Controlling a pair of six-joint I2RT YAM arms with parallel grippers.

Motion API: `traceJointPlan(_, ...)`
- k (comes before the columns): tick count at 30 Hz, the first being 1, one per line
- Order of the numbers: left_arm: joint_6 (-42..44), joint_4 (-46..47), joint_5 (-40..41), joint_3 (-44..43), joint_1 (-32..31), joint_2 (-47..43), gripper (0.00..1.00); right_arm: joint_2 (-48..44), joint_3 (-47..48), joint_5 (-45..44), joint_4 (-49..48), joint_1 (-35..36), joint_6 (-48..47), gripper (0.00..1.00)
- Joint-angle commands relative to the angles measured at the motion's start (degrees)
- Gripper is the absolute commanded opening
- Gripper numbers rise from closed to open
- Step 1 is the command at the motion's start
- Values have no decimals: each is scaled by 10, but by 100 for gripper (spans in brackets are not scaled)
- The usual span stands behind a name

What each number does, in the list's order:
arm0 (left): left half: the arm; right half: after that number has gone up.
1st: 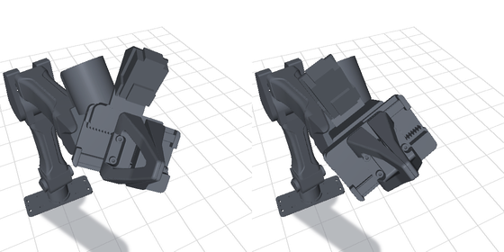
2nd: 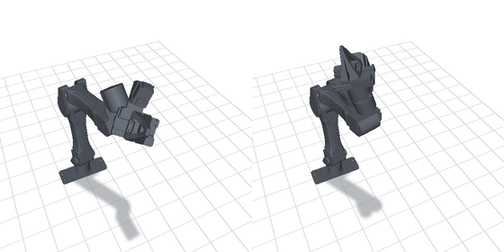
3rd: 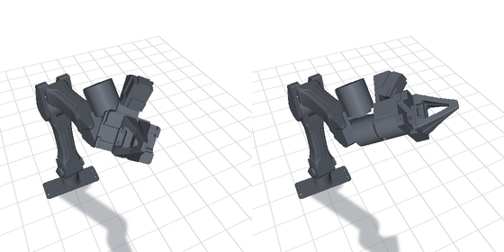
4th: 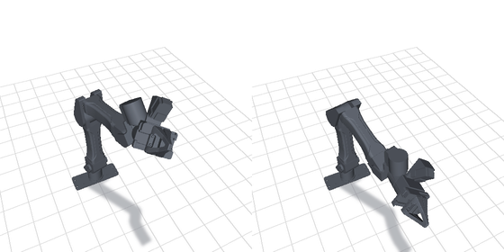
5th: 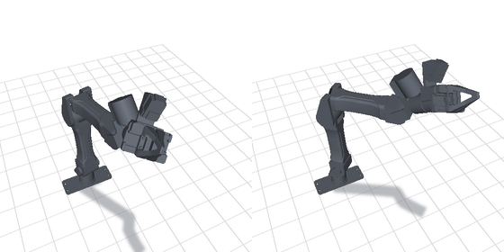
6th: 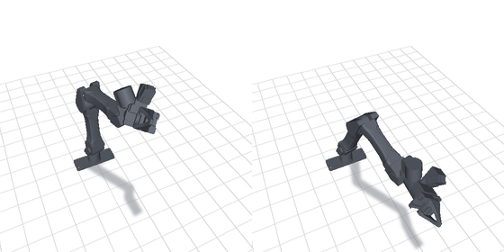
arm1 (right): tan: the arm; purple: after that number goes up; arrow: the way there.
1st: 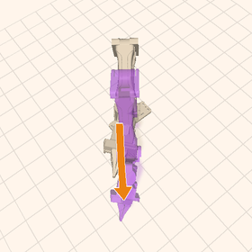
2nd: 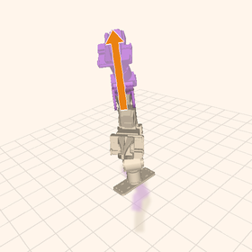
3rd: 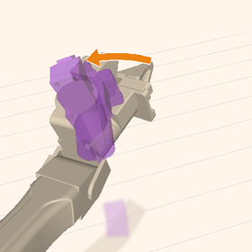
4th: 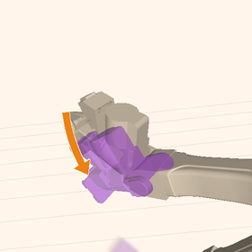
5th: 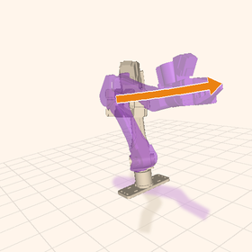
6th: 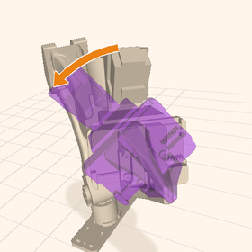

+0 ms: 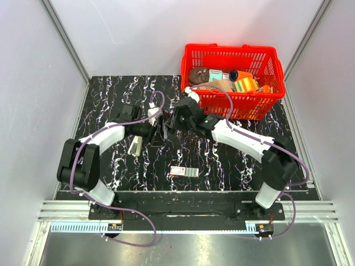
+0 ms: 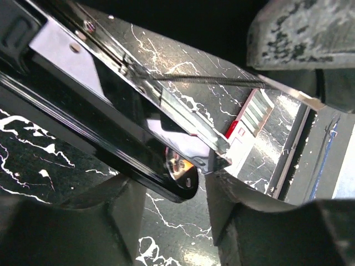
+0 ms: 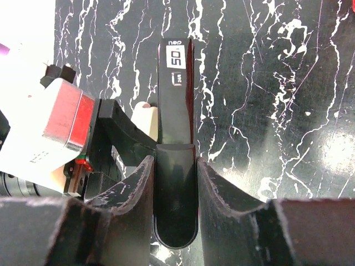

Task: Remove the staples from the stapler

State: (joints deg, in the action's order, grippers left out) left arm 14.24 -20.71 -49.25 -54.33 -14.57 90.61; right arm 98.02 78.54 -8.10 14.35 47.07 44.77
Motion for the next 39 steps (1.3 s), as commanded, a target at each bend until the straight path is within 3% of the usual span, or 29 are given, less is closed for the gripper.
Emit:
traceJointPlan(1,0,44,6,-21,0,-11,42,-45,2,20,-64,-4,20,0)
traceJointPlan(4,0,52,13,-21,-1,-13,27,-49,0,27,-64,-5,19,0)
traceJointPlan(10,6,60,38,-22,1,-25,8,-57,-7,38,-66,-4,14,0)
traceJointPlan(18,46,64,121,-27,1,-42,0,-70,-26,51,-53,-7,-8,0)
traceJointPlan(26,93,59,187,-41,0,-33,0,-87,-60,79,-72,-29,-34,0)
traceJointPlan(39,193,80,312,-54,-14,-25,0,-96,-123,225,-101,-93,-130,0)
